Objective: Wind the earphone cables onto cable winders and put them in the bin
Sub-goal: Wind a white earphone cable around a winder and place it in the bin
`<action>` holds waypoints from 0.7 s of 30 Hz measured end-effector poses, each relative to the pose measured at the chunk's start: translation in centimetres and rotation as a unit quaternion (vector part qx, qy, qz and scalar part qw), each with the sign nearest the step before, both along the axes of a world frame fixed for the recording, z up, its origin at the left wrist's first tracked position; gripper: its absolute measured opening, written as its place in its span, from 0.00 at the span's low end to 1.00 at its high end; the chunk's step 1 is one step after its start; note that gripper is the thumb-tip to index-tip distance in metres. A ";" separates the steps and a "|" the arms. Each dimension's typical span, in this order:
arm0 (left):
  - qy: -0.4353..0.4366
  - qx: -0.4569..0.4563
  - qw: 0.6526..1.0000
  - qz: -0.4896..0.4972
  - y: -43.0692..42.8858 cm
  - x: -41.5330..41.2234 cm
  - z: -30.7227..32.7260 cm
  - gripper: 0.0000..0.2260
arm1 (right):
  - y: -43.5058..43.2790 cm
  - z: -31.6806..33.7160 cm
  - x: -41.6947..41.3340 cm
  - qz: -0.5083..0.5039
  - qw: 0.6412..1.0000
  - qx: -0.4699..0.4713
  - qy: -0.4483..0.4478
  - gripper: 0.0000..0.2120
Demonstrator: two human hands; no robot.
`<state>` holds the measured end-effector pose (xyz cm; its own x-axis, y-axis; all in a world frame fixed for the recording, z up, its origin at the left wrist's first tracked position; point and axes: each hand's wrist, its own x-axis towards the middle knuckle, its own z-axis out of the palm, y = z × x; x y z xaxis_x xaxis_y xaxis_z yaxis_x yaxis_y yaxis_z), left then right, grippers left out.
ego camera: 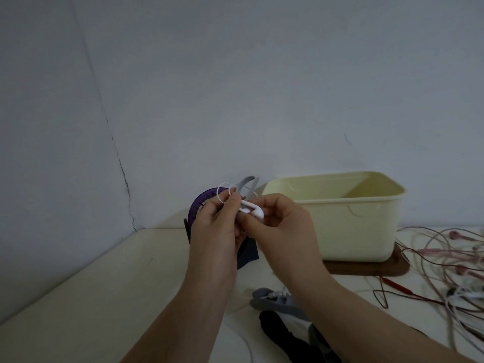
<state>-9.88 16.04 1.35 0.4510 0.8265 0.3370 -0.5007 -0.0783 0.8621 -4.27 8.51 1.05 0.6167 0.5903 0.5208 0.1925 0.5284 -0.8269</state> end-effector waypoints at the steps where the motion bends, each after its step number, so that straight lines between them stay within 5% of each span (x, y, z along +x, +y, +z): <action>1: 0.000 0.002 1.000 0.000 0.0 0.0 0.0 0.12 | 0.0 0.0 0.0 0.008 1.000 0.002 0.010 0.06; 15: -0.002 0.012 1.000 0.028 1.0 -0.8 0.1 0.06 | 0.2 0.4 1.5 0.131 0.989 -0.051 0.055 0.06; 21: 0.035 0.059 0.998 -0.010 1.2 -1.0 -0.1 0.14 | -0.5 0.8 2.6 -0.007 0.978 -0.105 -0.182 0.08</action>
